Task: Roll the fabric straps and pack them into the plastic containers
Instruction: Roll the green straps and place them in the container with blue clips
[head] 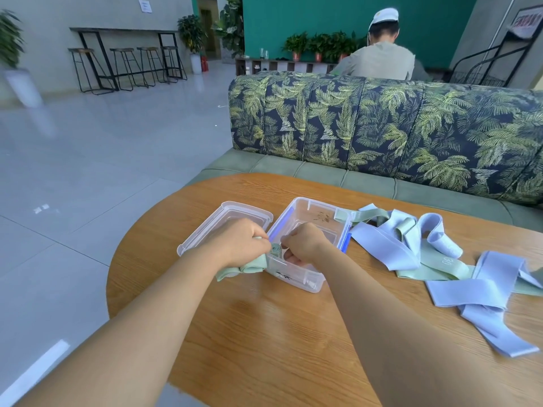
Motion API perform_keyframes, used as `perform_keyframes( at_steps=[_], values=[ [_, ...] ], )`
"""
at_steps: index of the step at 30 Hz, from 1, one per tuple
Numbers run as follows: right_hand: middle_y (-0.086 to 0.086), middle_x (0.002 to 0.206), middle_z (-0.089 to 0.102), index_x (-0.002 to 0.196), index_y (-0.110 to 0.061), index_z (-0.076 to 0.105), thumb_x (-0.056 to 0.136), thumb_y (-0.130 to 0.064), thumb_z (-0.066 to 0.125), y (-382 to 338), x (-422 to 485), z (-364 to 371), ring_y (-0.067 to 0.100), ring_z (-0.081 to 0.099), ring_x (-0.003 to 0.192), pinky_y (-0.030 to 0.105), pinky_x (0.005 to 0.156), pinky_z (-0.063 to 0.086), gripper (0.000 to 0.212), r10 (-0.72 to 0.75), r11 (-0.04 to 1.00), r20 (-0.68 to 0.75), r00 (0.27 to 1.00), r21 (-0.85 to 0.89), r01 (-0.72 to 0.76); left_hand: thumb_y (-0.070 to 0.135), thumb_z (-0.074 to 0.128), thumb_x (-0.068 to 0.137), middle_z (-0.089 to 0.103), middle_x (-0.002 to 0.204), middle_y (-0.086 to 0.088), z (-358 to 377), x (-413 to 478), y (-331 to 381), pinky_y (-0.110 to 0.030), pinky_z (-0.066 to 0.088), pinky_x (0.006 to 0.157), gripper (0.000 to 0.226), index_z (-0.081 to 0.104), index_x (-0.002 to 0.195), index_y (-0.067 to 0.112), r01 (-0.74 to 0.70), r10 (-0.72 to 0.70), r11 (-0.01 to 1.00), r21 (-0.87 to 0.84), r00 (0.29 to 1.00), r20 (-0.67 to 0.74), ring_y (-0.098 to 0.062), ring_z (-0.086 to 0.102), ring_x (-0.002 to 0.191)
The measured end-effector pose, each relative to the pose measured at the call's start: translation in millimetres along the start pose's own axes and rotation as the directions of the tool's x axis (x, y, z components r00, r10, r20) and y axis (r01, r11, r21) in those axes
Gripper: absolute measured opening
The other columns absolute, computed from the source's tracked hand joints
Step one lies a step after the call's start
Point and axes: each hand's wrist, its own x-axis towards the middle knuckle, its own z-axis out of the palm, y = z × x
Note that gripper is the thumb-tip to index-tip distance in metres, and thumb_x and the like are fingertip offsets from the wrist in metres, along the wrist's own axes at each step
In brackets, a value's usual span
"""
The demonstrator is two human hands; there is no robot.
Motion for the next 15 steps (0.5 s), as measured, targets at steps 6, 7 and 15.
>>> perform_keyframes(
  at_steps=[6, 7, 15],
  values=[
    [0.011, 0.073, 0.072, 0.084, 0.004, 0.067, 0.090, -0.015, 0.049, -3.3, -16.4, -23.7, 0.032, 0.071, 0.075, 0.050, 0.074, 0.059, 0.027, -0.190, 0.976, -0.251, 0.949, 0.058, 0.211, 0.022, 0.056, 0.086, 0.065, 0.111, 0.002, -4.1, -4.5, 12.3, -0.028, 0.049, 0.078, 0.033, 0.066, 0.117, 0.024, -0.080, 0.013, 0.939, -0.335, 0.980, -0.197, -0.018, 0.062, 0.095],
    [0.009, 0.071, 0.071, 0.081, 0.003, 0.067, 0.090, -0.015, 0.049, -2.7, -22.8, -29.0, 0.029, 0.071, 0.075, 0.048, 0.073, 0.059, 0.027, -0.211, 0.966, -0.287, 0.934, 0.087, 0.245, 0.018, 0.058, 0.087, 0.065, 0.111, 0.001, -1.2, -5.9, 16.3, -0.028, 0.049, 0.075, 0.034, 0.064, 0.120, 0.023, -0.086, -0.002, 0.905, -0.416, 0.978, -0.207, -0.018, 0.062, 0.090],
    [-0.002, 0.075, 0.068, 0.080, -0.017, 0.072, 0.093, -0.018, 0.063, 37.7, -118.6, -66.1, 0.009, 0.061, 0.067, 0.019, 0.058, 0.047, 0.016, -0.325, 0.850, -0.196, 0.925, 0.369, 0.376, 0.039, 0.063, 0.091, 0.066, 0.091, 0.002, 56.2, -34.4, 61.5, -0.020, 0.045, 0.067, 0.026, 0.067, 0.099, 0.015, 0.031, -0.060, 0.754, -0.656, 0.998, -0.022, -0.013, 0.060, 0.082]
  ],
)
